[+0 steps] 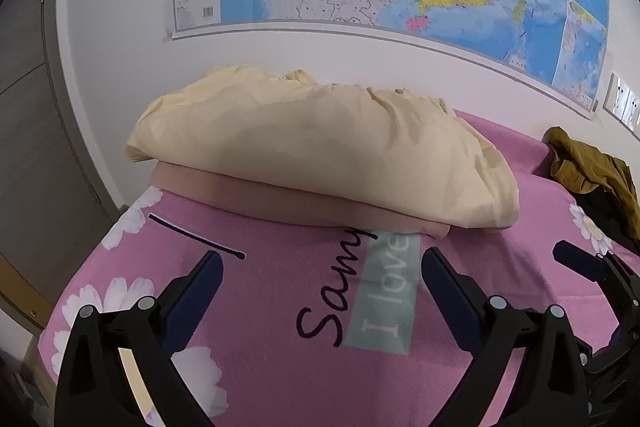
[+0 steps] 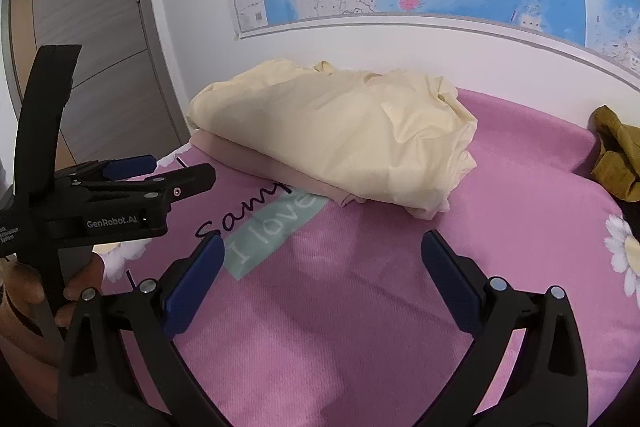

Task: Fold large clothes

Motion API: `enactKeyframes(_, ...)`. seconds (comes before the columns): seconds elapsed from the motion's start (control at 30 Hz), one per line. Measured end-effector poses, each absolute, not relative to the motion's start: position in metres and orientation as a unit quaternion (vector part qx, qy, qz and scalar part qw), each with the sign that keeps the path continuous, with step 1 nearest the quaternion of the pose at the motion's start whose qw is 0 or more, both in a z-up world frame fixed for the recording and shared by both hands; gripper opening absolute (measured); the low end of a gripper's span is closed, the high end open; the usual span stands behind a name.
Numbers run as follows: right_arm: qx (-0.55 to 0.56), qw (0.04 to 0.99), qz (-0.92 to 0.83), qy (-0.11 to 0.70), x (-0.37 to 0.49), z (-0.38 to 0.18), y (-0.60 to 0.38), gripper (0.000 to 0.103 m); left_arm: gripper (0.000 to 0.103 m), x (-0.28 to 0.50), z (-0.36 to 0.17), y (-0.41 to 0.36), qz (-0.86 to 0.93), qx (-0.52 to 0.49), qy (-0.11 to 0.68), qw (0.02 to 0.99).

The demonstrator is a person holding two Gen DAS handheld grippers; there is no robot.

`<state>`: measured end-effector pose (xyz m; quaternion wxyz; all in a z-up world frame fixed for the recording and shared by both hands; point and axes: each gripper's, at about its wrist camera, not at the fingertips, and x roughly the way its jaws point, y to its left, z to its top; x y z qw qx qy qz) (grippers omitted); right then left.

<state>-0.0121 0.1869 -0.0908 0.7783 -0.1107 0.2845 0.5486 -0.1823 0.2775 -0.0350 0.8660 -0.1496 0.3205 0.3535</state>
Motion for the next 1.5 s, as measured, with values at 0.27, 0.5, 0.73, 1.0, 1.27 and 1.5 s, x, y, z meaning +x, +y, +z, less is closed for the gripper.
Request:
enactKeyframes(0.27, -0.109, 0.778, 0.548, 0.289, -0.014, -0.091, 0.182, 0.097, 0.096, -0.184, -0.034, 0.271, 0.349, -0.148, 0.32, 0.868)
enactKeyframes(0.5, -0.103, 0.778, 0.547, 0.292, -0.014, -0.091, 0.18, 0.097, 0.096, -0.187, -0.032, 0.269, 0.353, -0.145, 0.318, 0.868)
enactKeyframes(0.73, -0.102, 0.779, 0.546, 0.292, -0.014, -0.091, 0.179, 0.097, 0.096, -0.188, -0.031, 0.266, 0.356, -0.14, 0.317, 0.868)
enactKeyframes(1.0, -0.099, 0.778, 0.545, 0.296, -0.013, -0.091, 0.176, 0.097, 0.096, -0.187, -0.032, 0.264, 0.356, -0.137, 0.318, 0.868)
enactKeyframes(1.27, -0.098, 0.777, 0.547, 0.297, -0.012, -0.092, 0.176, 0.097, 0.096, -0.186, -0.033, 0.263, 0.356, -0.135, 0.319, 0.868)
enactKeyframes(1.5, -0.096, 0.778, 0.545, 0.297, -0.012, -0.093, 0.175, 0.097, 0.096, -0.186, -0.034, 0.262, 0.355, -0.134, 0.321, 0.868)
